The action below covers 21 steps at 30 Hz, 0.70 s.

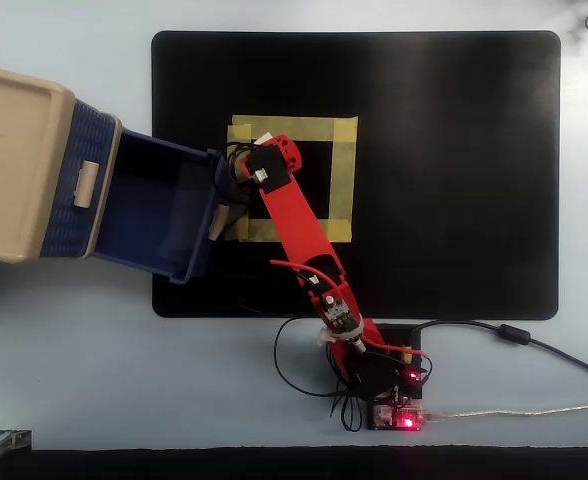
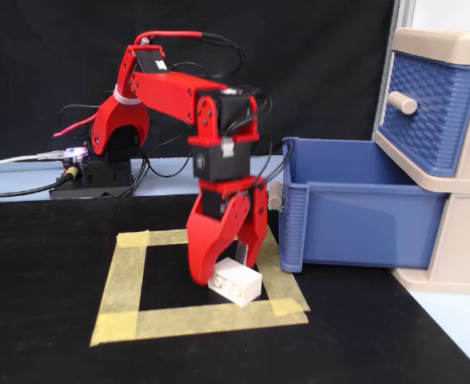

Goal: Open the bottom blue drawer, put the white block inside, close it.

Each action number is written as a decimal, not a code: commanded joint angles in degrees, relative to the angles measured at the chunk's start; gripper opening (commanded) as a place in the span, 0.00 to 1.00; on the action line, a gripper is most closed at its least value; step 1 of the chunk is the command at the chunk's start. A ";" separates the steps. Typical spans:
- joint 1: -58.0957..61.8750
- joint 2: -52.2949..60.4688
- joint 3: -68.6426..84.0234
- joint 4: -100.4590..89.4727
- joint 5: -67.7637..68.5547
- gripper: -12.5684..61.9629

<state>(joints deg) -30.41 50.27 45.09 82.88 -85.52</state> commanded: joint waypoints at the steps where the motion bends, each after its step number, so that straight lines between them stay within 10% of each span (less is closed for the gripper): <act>1: -0.97 0.79 -2.55 -1.14 0.09 0.62; 11: -0.53 -3.78 -8.17 -3.43 0.26 0.59; 17: 2.90 -2.64 -8.17 -1.58 -0.88 0.06; 21: 5.10 1.58 -8.35 0.62 -1.05 0.06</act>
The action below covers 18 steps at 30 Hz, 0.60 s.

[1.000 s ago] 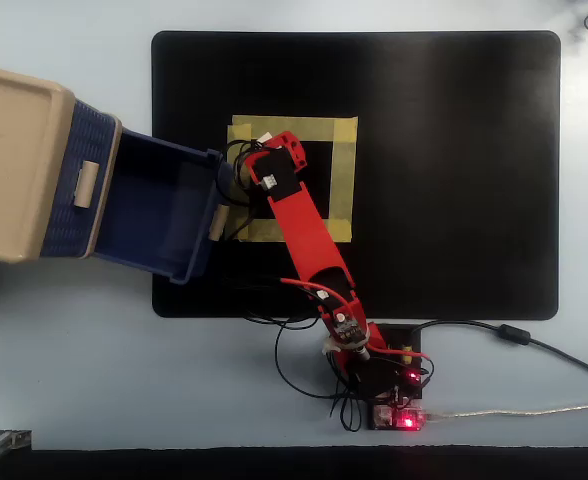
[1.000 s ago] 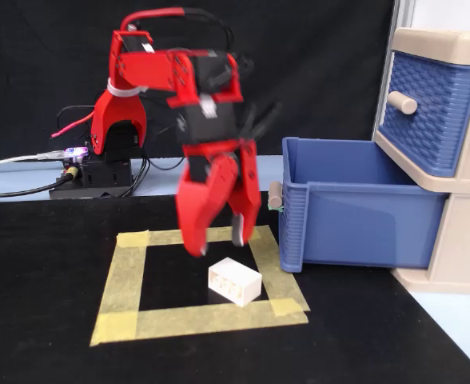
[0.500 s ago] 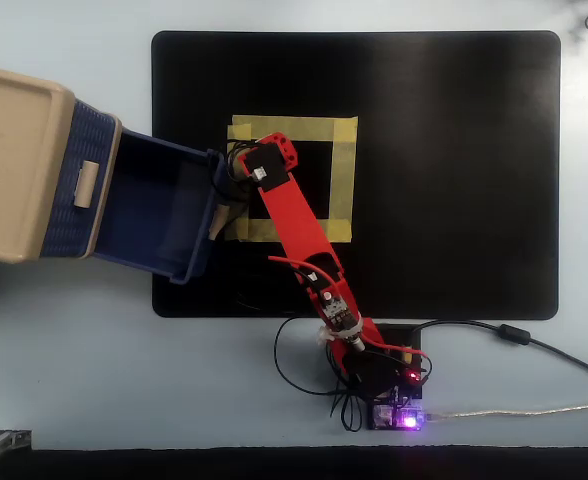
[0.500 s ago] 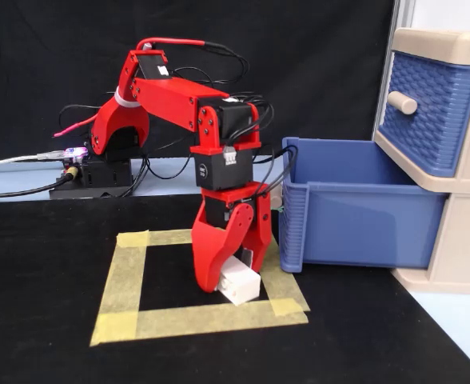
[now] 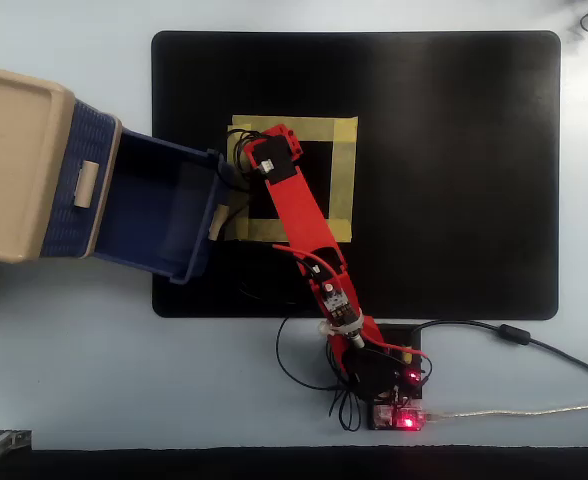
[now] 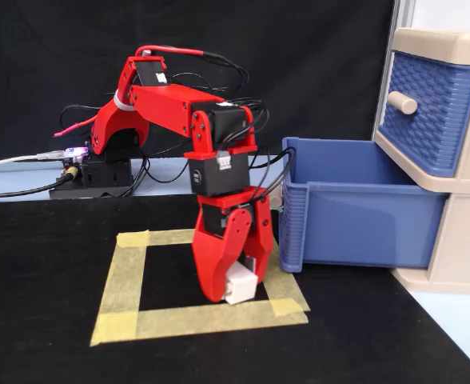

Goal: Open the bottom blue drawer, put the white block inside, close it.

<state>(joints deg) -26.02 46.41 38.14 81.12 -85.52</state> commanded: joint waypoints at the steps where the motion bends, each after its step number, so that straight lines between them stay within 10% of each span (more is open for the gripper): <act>1: 1.05 8.53 -1.58 4.22 -1.23 0.06; 8: 1.23 30.85 -6.86 16.17 -25.14 0.06; 18: -26.10 23.55 -19.69 12.04 -63.90 0.07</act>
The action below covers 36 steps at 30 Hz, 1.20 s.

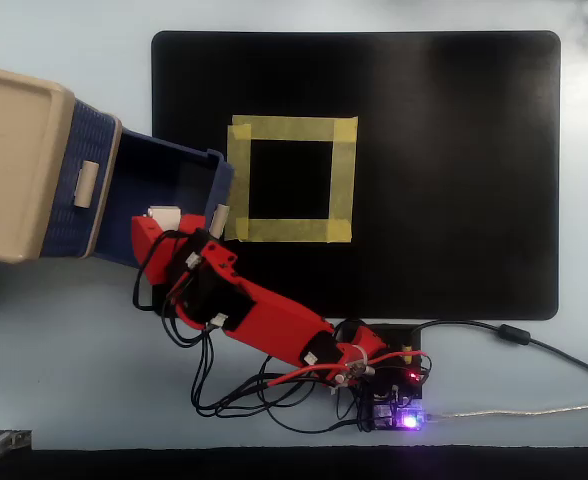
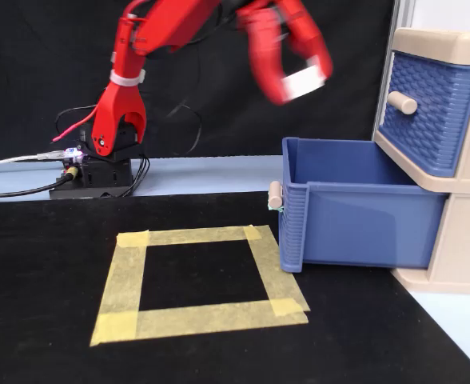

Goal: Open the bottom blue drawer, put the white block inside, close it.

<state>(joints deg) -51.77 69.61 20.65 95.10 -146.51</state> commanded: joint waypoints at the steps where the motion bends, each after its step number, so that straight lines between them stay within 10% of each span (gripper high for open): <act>1: -2.20 -1.14 -2.37 -2.29 -3.34 0.07; 7: -5.54 -4.57 -2.55 -3.34 -3.34 0.09; 12: -5.54 -9.58 -2.55 -9.40 -2.64 0.61; 27: 7.12 15.56 14.06 21.36 15.73 0.62; 36: 4.48 8.79 33.75 6.33 6.86 0.62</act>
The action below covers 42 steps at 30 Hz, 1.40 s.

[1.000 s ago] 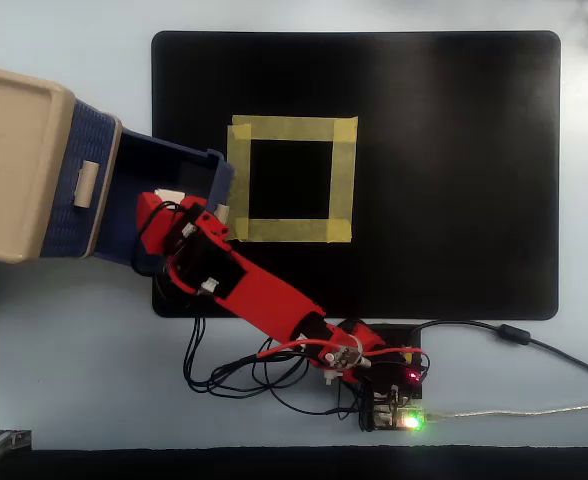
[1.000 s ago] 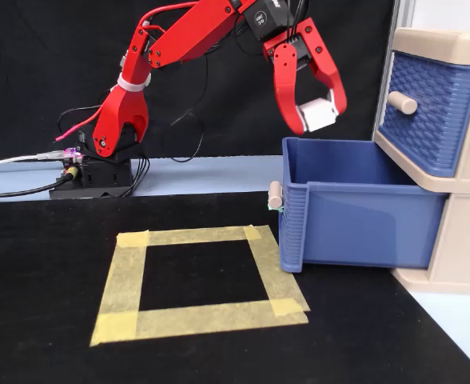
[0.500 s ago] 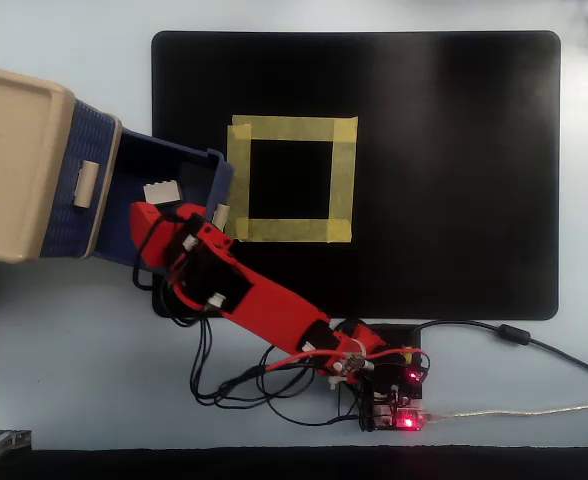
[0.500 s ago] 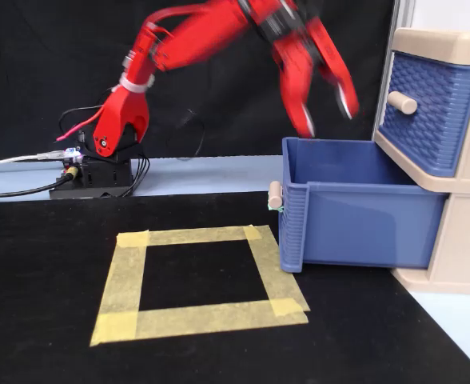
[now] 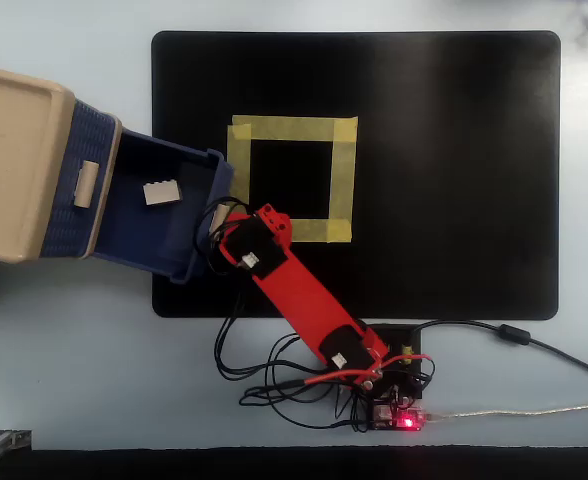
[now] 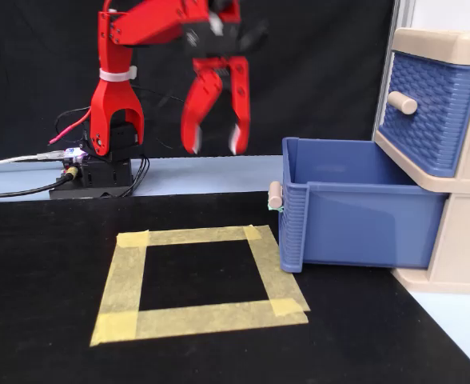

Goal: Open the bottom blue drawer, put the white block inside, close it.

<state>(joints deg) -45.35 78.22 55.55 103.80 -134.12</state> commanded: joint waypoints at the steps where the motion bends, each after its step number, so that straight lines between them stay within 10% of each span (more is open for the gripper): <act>1: -4.31 -1.49 -1.93 -4.57 -7.73 0.63; 23: -16.35 -37.09 -50.27 -20.92 -21.36 0.63; 31: 0.53 -2.90 -45.79 13.97 -10.90 0.62; 42: 34.10 39.99 36.91 4.31 43.59 0.62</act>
<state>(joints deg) -13.18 113.91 93.08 108.63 -96.33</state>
